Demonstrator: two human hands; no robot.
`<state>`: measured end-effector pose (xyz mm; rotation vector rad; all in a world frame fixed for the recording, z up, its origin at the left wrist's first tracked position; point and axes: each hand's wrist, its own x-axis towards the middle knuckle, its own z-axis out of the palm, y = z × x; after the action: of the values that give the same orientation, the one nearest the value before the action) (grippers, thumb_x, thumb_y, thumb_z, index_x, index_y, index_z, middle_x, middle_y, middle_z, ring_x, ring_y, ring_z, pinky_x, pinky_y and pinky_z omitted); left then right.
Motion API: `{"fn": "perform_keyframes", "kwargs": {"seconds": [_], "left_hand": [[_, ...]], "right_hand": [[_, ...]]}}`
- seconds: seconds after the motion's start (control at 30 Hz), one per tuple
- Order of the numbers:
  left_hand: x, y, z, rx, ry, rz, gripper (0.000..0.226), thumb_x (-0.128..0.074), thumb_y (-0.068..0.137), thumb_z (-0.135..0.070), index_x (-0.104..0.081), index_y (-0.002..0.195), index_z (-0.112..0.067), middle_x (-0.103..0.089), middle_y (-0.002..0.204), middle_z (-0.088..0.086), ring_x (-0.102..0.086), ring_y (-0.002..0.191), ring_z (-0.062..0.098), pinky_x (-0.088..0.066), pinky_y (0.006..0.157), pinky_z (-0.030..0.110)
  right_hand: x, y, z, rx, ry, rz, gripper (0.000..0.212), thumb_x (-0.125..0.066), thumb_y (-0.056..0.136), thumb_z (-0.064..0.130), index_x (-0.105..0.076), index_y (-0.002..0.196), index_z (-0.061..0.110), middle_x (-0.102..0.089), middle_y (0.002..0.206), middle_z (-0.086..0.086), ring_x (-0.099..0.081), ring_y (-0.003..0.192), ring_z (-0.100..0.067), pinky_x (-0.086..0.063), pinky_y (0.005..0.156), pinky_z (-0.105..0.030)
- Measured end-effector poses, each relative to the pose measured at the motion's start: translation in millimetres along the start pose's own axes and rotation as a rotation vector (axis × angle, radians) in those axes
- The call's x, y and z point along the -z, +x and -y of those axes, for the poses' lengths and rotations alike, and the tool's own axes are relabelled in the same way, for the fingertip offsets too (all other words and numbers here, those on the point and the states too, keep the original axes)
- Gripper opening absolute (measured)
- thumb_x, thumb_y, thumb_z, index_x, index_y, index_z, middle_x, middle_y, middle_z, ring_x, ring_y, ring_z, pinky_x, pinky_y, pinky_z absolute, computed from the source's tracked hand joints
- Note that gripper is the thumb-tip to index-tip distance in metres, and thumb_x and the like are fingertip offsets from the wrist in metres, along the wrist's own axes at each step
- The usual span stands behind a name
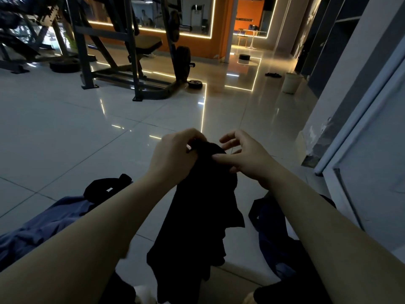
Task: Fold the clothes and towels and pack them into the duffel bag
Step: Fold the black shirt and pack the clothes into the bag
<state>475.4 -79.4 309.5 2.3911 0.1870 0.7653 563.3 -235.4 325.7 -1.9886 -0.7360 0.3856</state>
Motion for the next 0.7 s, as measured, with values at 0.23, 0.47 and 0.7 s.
{"fn": "perform_keyframes", "kwargs": {"seconds": [0.23, 0.47, 0.7], "left_hand": [[15.1, 3.2, 11.6, 0.133, -0.131, -0.093, 0.027, -0.065, 0.081, 0.002, -0.066, 0.091, -0.023, -0.06, 0.078, -0.013, -0.065, 0.075, 0.012, -0.056, 0.073, 0.031], [8.0, 3.7, -0.6, 0.062, -0.142, -0.114, 0.024, -0.069, 0.079, 0.0, -0.068, 0.091, -0.021, -0.068, 0.082, -0.001, -0.064, 0.076, 0.013, -0.05, 0.068, 0.017], [3.7, 8.6, 13.5, 0.211, -0.072, -0.017, 0.021, -0.065, 0.082, -0.003, -0.068, 0.097, -0.018, -0.069, 0.084, 0.001, -0.066, 0.076, 0.017, -0.053, 0.067, 0.028]], "right_hand": [[0.2, -3.2, -8.0, 0.03, 0.146, -0.03, 0.016, -0.063, 0.09, 0.013, -0.06, 0.105, 0.019, -0.064, 0.097, -0.01, -0.063, 0.068, -0.014, -0.049, 0.057, -0.02], [-5.4, 3.5, -4.6, 0.053, -0.127, -0.157, 0.015, -0.058, 0.088, 0.009, -0.06, 0.087, 0.024, -0.063, 0.088, 0.001, -0.062, 0.086, -0.019, -0.05, 0.074, -0.03], [-16.7, -16.3, 34.5, 0.372, -0.205, -0.261, 0.004, -0.055, 0.094, 0.013, -0.056, 0.093, 0.017, -0.06, 0.084, 0.003, -0.058, 0.079, -0.009, -0.045, 0.067, -0.017]]}}
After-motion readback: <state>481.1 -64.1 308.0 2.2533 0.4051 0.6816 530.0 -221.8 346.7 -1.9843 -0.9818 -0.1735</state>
